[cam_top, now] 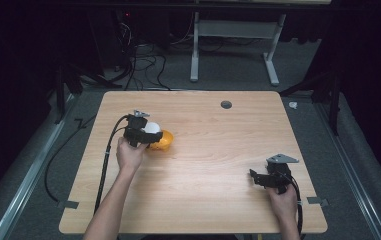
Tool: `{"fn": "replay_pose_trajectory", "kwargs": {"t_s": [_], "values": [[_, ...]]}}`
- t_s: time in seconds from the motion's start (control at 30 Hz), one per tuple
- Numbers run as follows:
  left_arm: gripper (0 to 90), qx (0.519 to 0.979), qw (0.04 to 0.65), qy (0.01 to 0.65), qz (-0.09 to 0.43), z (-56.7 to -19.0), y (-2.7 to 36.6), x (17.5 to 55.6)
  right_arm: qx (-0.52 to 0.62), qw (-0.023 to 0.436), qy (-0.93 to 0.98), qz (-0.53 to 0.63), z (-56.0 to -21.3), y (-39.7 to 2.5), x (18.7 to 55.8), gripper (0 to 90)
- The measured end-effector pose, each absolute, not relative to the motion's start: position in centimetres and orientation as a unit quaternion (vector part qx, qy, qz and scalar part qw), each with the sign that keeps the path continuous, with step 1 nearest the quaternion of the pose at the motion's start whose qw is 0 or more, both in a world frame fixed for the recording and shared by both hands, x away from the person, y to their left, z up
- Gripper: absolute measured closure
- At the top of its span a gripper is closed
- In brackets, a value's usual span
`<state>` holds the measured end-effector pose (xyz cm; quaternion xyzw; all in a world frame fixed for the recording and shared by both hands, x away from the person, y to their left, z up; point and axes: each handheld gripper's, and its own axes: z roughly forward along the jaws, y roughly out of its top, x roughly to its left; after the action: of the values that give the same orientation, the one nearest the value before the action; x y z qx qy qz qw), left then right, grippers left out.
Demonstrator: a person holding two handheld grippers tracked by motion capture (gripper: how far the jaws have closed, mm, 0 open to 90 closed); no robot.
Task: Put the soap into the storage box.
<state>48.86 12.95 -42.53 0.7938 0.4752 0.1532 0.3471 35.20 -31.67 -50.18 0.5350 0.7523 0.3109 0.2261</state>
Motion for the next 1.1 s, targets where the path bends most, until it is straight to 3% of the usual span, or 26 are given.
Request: {"fn": "replay_pose_trajectory", "kwargs": {"t_s": [1.1], "values": [[24.6, 0.804, 0.311, 0.481, 0.159, -45.1, 11.4, 49.9, 0.534, 0.227, 0.753, 0.311, -50.2, -31.7, 35.2, 20.1]]}}
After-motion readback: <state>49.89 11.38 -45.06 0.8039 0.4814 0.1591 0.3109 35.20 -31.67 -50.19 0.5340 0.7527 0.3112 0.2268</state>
